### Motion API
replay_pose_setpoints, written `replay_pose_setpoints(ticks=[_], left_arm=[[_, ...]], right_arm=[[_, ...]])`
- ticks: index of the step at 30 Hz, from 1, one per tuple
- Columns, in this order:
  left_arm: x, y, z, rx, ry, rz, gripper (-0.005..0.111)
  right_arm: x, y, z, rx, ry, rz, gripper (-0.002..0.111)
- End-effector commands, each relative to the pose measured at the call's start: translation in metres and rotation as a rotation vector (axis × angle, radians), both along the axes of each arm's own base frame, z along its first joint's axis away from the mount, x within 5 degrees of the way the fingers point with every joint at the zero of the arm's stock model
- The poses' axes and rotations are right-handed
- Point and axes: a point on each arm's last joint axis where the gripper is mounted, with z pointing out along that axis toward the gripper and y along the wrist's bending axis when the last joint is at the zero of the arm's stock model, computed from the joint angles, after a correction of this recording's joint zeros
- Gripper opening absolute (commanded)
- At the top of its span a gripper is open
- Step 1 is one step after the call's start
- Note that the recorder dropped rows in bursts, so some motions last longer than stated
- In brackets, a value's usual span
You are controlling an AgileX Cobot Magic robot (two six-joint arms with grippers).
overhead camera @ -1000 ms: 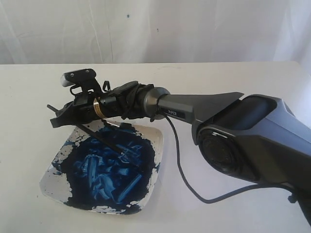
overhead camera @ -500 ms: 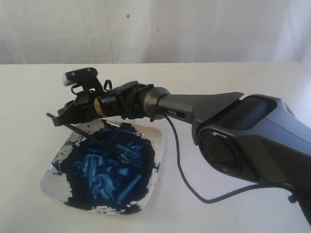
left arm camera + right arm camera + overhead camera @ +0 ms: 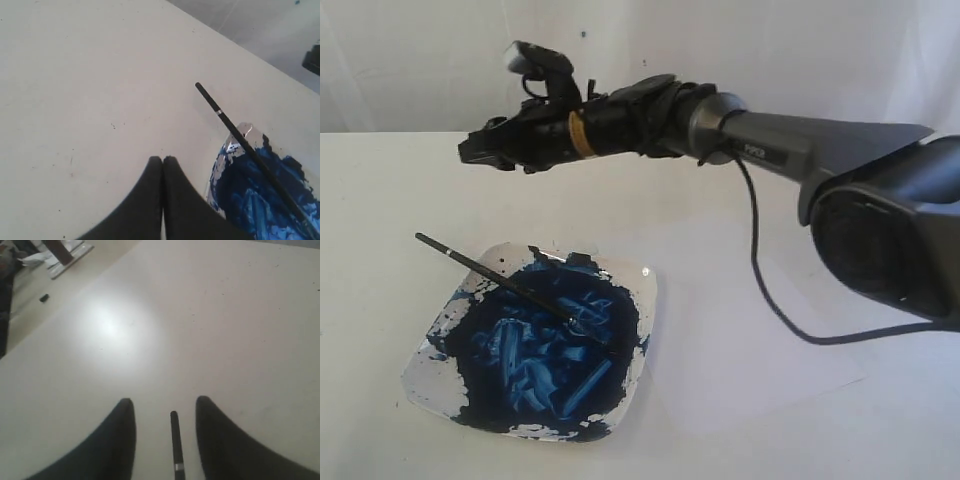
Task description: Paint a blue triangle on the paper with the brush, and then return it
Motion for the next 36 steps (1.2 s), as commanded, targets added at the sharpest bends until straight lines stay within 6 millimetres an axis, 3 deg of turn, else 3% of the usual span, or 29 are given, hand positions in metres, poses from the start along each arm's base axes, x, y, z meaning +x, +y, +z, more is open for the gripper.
replay_pose_setpoints(ticks=[1, 3, 11, 17, 20, 23, 26, 31, 36], left_arm=[[0.011, 0.003, 0.009, -0.027, -0.079, 0.038, 0.000], [0.022, 0.004, 0.025, -0.011, -0.117, 0.041, 0.000], [0.071, 0.005, 0.057, 0.014, -0.015, 0.029, 0.000], [0.109, 0.005, 0.048, 0.107, 0.141, -0.017, 0.000], [0.114, 0.006, 0.043, 0.106, 0.165, -0.019, 0.000], [0.116, 0.006, 0.040, 0.108, 0.182, -0.020, 0.000], [0.116, 0.006, 0.040, 0.139, 0.182, -0.035, 0.000], [0.116, 0.006, 0.040, 0.165, 0.182, -0.048, 0.000], [0.116, 0.006, 0.040, 0.170, 0.182, -0.050, 0.000]], right_arm=[[0.008, -0.037, 0.009, 0.030, 0.131, 0.168, 0.016], [0.009, -0.059, 0.012, 0.048, 0.185, 0.297, 0.000], [0.031, -0.094, 0.015, 0.052, 0.192, 0.214, 0.000], [0.049, -0.124, 0.026, 0.065, 0.152, 0.154, 0.000], [0.062, -0.157, 0.049, 0.083, 0.105, 0.085, 0.000], [0.076, -0.211, 0.083, 0.106, 0.044, -0.027, 0.000], [0.088, -0.243, 0.098, 0.109, -0.010, -0.166, 0.000], [0.109, -0.277, 0.114, 0.102, -0.100, -0.444, 0.000], [0.131, -0.306, 0.114, 0.077, -0.170, -0.776, 0.000]])
